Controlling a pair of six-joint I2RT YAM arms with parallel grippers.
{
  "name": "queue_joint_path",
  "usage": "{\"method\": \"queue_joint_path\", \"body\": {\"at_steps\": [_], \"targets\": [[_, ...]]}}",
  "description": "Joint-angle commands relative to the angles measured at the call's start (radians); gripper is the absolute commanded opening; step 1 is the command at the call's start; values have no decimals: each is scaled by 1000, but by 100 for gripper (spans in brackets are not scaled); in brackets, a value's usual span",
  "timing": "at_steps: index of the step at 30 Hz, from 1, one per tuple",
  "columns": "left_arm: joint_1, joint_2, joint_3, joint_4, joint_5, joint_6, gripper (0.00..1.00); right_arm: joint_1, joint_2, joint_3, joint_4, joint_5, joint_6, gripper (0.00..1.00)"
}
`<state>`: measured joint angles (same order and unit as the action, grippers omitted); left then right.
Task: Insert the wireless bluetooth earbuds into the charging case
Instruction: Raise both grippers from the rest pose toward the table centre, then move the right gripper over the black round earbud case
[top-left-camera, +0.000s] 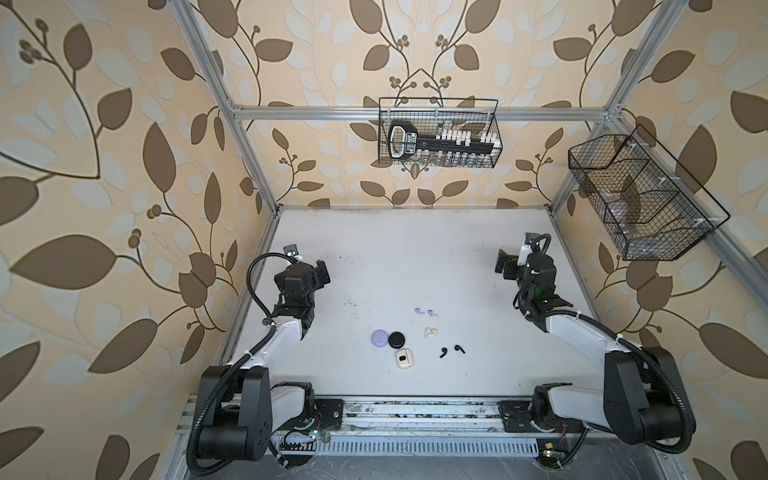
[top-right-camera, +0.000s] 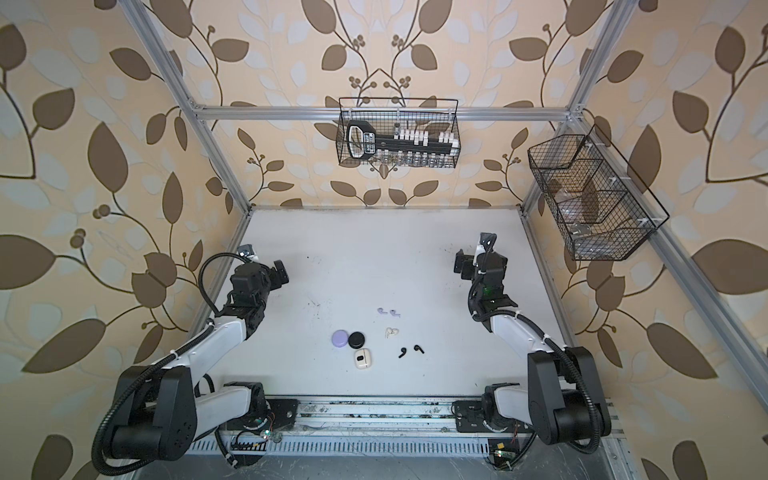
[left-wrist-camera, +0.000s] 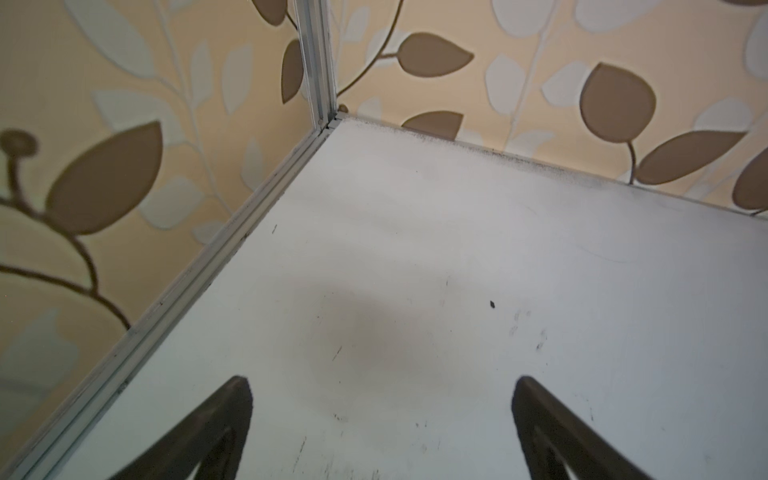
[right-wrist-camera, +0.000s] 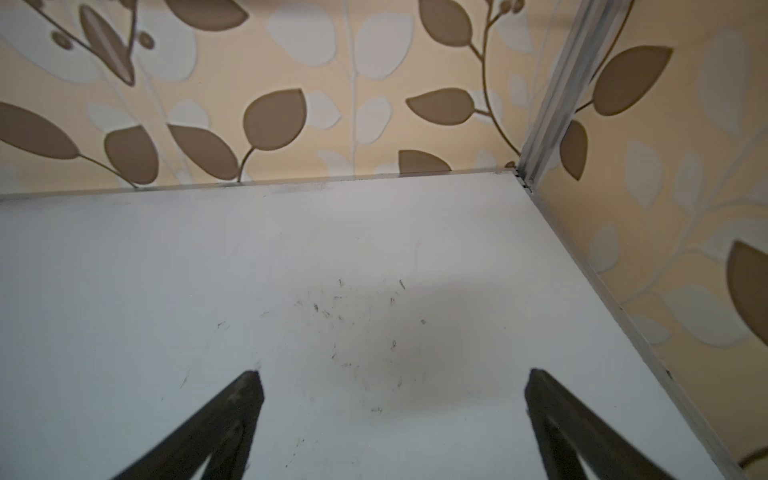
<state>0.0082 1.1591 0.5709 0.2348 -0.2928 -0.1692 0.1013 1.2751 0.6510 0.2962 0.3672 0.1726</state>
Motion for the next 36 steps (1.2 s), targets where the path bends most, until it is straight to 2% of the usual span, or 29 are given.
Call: {"method": "queue_joint_path", "body": {"at_steps": [1, 2, 3, 5, 6, 8, 11, 15, 17, 20, 22, 26, 28, 31, 36], "targets": [[9, -52, 171, -351, 14, -128, 99, 18, -63, 115, -377, 252, 242, 100], [9, -63, 203, -410, 67, -141, 99, 23, -90, 103, -369, 238, 242, 100], [9, -84, 229, -461, 119, -163, 99, 21, -132, 85, -363, 160, 243, 100], [8, -132, 261, -585, 144, -252, 99, 18, -221, 48, -333, -63, 237, 100], [9, -164, 249, -629, 157, -286, 99, 42, -271, 43, -343, -108, 261, 100], [12, -227, 177, -616, 230, -288, 99, 127, -363, 20, -345, -78, 317, 100], [13, -293, 70, -564, 293, -286, 99, 297, -468, -55, -259, -112, 326, 100], [13, -348, -16, -570, 268, -283, 99, 537, -503, -205, -112, -47, 245, 100], [13, -380, -19, -612, 232, -306, 99, 603, -488, -247, -50, -109, 193, 100], [13, -444, -48, -621, 203, -325, 99, 709, -449, -237, -43, -84, 146, 100], [12, -485, -76, -604, 205, -342, 99, 781, -406, -200, -76, -24, 147, 100], [13, -525, -183, -458, 320, -399, 99, 908, -299, -112, -179, 92, 245, 97], [13, -523, -154, -540, 328, -403, 99, 955, -245, -76, -245, 146, 354, 93], [13, -546, -154, -540, 358, -393, 99, 985, -205, 20, -411, 100, 481, 89], [13, -582, -181, -489, 448, -373, 99, 1069, -241, 114, -600, 69, 395, 92]]}}
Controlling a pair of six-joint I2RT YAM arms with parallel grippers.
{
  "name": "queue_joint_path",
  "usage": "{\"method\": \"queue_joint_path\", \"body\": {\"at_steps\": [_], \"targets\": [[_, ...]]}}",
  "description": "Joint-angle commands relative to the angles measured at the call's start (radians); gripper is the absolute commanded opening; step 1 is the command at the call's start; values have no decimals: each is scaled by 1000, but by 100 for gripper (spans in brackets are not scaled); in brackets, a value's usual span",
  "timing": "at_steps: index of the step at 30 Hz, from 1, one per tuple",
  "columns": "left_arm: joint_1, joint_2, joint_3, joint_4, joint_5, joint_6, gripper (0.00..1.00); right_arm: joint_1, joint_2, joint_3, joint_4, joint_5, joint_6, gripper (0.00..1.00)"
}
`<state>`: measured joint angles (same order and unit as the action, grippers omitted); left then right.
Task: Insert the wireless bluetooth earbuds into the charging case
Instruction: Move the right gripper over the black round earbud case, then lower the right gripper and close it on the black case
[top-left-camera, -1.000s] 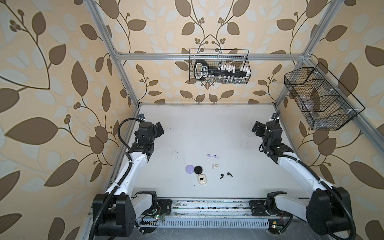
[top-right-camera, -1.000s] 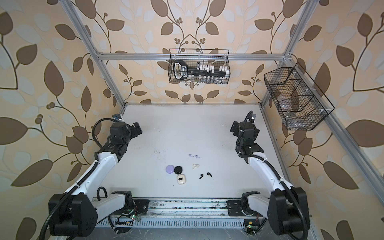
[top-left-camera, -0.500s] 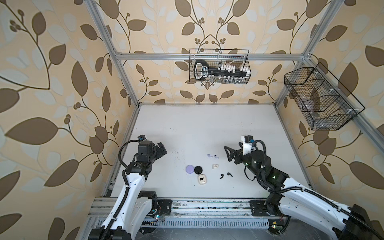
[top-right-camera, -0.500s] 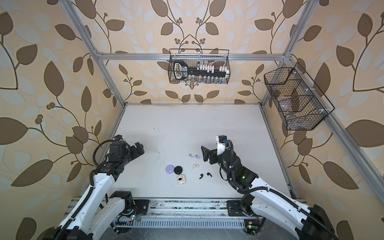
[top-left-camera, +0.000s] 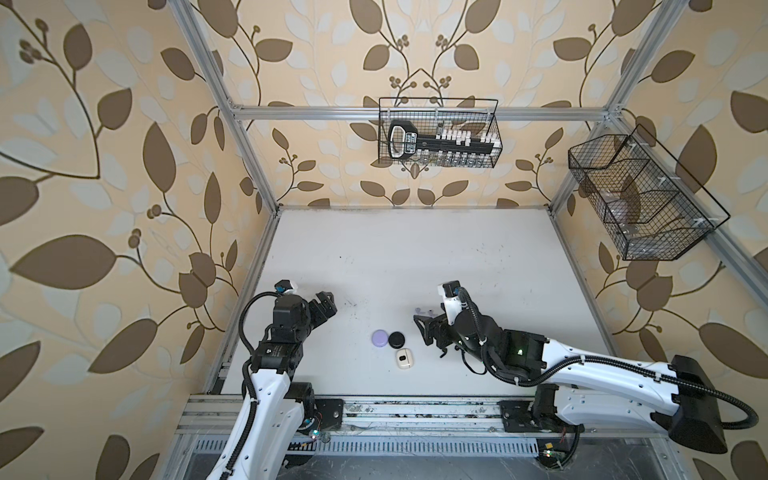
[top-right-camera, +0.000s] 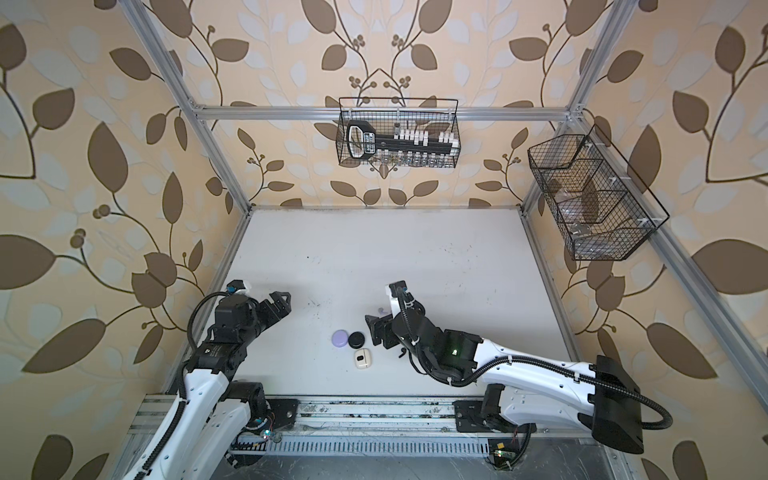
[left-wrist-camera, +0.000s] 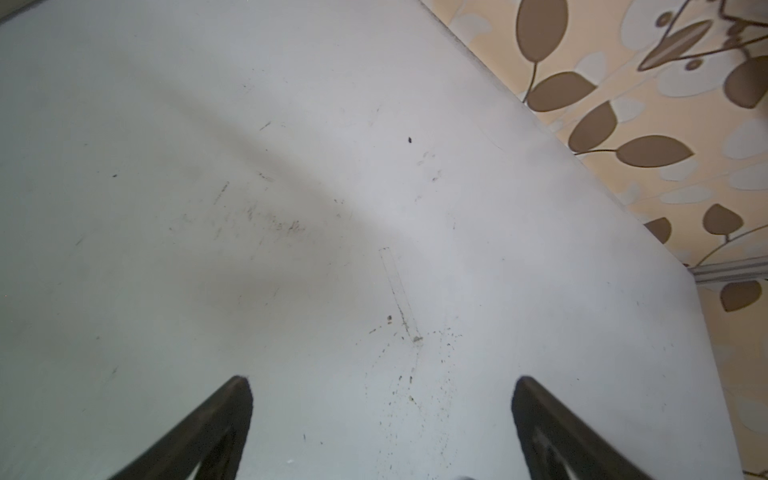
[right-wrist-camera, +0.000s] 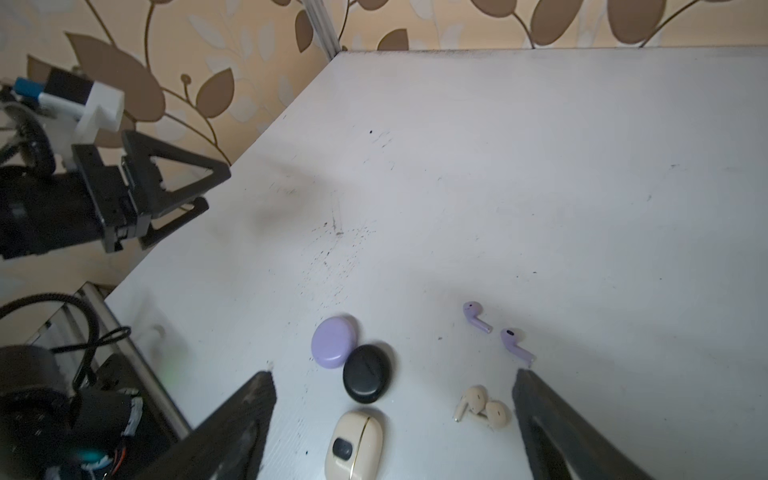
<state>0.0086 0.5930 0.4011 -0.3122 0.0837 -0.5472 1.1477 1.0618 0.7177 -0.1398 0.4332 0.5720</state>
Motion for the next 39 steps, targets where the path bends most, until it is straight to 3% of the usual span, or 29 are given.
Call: {"method": "queue_joint_path", "body": {"at_steps": [1, 8, 21, 39], "targets": [[13, -16, -10, 53, 63, 3, 99, 22, -33, 51, -179, -10, -31, 92], [13, 6, 8, 17, -9, -19, 99, -12, 60, 86, -236, -89, -157, 89], [13, -49, -9, 30, 43, -8, 99, -58, 443, 237, -270, -305, -191, 77], [13, -39, -4, 27, 43, -6, 99, -59, 745, 426, -337, -368, -271, 68]]}}
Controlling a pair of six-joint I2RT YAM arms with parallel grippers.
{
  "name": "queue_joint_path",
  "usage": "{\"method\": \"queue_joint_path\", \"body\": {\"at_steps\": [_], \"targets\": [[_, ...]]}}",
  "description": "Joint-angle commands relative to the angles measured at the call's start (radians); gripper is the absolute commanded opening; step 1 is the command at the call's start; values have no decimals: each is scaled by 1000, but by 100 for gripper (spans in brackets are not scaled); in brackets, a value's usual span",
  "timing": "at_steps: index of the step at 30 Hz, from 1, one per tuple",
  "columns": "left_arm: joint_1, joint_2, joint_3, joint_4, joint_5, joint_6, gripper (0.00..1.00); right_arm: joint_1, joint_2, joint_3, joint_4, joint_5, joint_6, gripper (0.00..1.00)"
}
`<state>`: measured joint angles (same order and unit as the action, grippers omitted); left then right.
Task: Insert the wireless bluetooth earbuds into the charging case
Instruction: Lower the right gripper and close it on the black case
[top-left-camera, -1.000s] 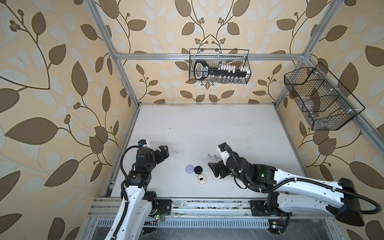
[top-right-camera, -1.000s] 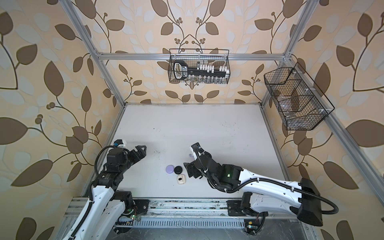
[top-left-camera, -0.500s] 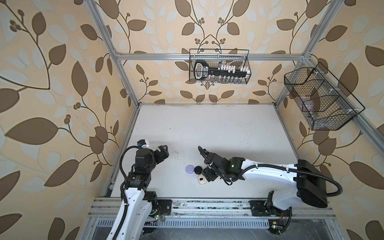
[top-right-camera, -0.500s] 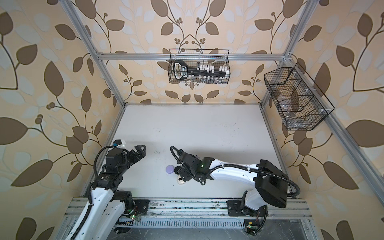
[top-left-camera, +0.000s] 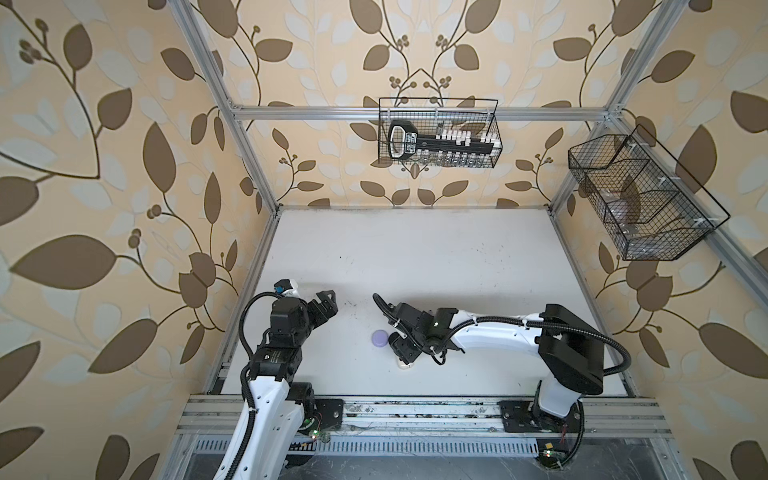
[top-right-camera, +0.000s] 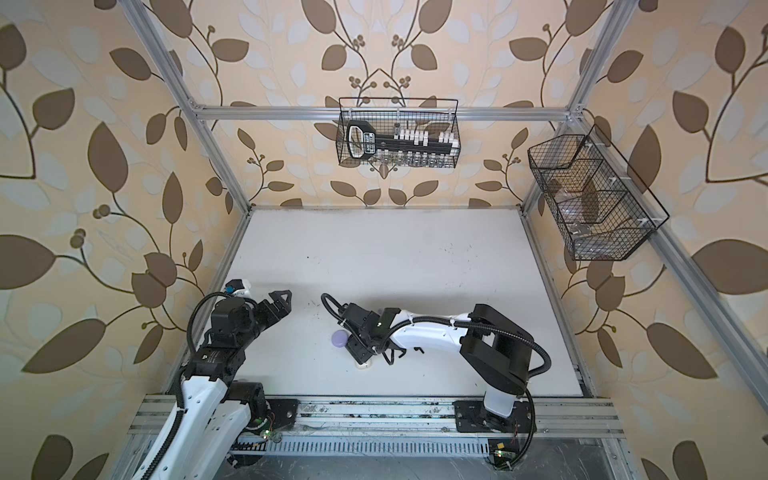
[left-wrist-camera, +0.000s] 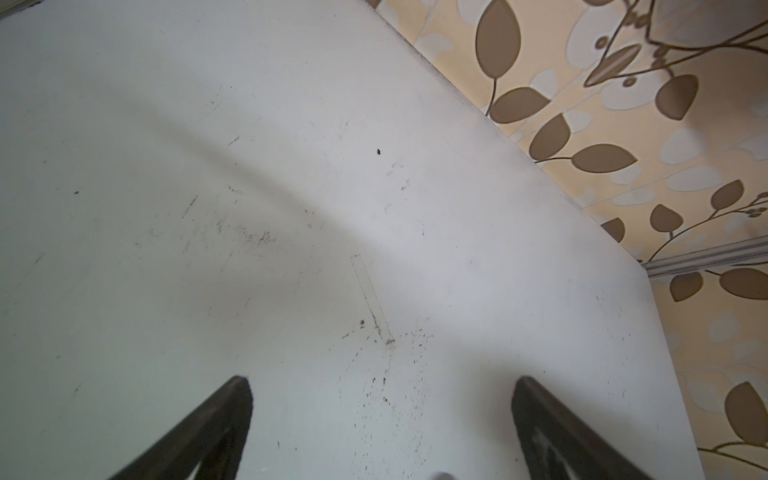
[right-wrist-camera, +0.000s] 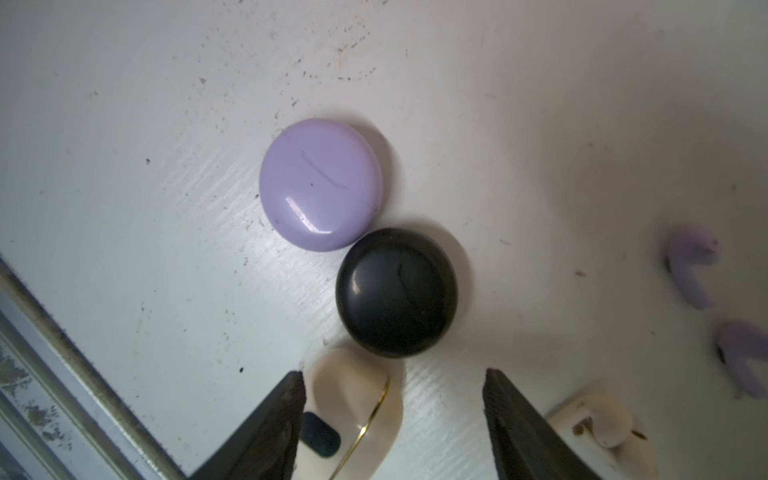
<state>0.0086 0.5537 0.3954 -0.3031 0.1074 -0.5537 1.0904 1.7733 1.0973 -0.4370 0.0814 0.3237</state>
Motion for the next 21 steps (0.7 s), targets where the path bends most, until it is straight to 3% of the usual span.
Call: {"method": "queue_joint_path", "body": {"at_steps": [1, 21], "targets": [[13, 0, 2, 19, 20, 0, 99, -4, 48, 58, -51, -13, -23, 67], [13, -1, -1, 24, 33, 2, 99, -42, 167, 122, -63, -26, -52, 60]]}}
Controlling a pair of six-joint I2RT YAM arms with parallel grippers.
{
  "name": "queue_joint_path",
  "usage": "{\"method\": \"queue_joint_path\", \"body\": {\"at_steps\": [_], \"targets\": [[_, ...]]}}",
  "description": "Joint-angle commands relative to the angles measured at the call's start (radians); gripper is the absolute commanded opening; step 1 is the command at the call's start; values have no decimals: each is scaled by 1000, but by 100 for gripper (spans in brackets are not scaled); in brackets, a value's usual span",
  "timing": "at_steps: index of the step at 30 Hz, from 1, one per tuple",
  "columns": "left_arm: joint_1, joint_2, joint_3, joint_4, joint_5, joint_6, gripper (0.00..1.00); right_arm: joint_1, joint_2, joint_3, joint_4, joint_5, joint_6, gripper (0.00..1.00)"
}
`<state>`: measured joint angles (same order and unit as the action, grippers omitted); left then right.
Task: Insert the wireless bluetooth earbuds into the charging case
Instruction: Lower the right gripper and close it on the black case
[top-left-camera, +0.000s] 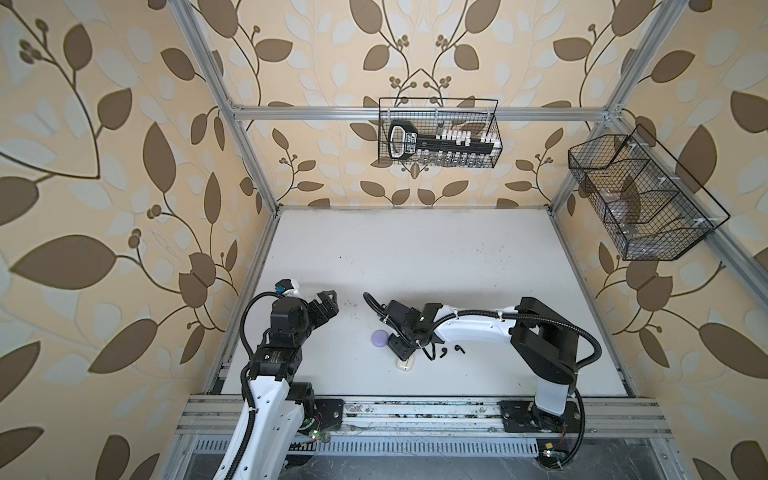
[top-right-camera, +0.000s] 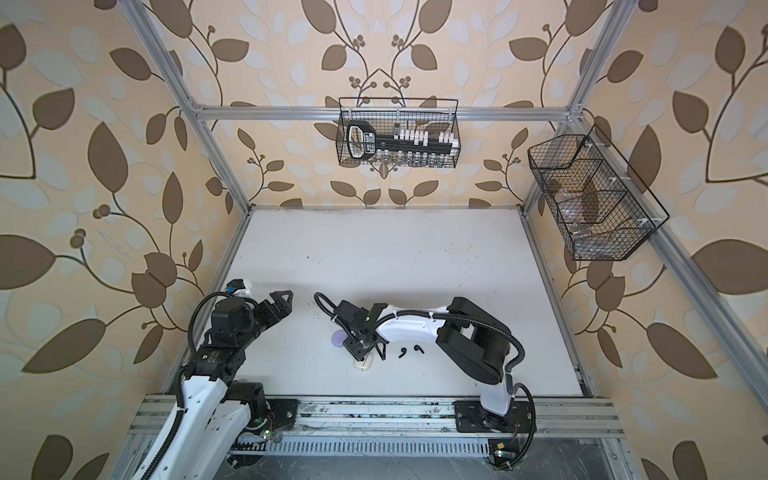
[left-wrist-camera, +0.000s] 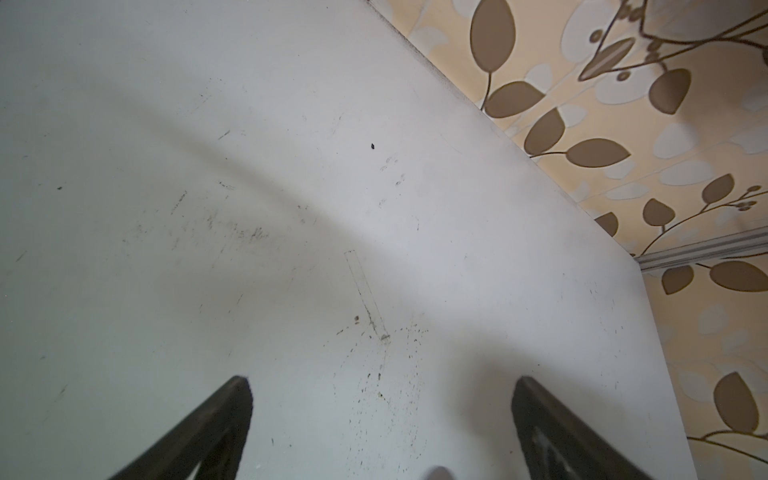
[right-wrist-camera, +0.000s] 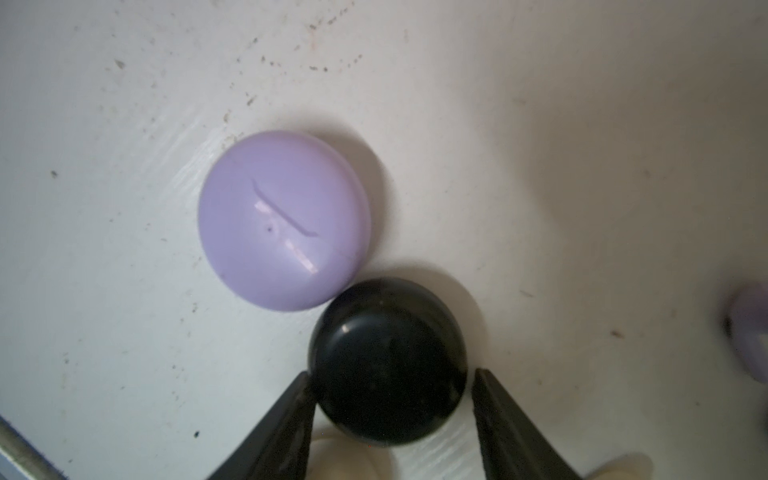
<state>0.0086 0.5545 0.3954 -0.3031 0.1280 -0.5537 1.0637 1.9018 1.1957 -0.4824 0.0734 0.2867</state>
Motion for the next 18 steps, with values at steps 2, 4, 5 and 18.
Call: {"method": "queue_joint_path", "body": {"at_steps": [2, 4, 5, 18], "targets": [[13, -2, 0, 23, 12, 3, 99, -20, 45, 25, -21, -18, -14, 58], [13, -1, 0, 24, 15, 4, 99, -21, 43, 22, -20, -15, -17, 58], [13, 1, 0, 26, 15, 3, 99, -21, 42, 21, -19, -13, -17, 58], [13, 3, 0, 32, 30, 6, 99, -24, 46, 10, -15, 12, -12, 60]]}}
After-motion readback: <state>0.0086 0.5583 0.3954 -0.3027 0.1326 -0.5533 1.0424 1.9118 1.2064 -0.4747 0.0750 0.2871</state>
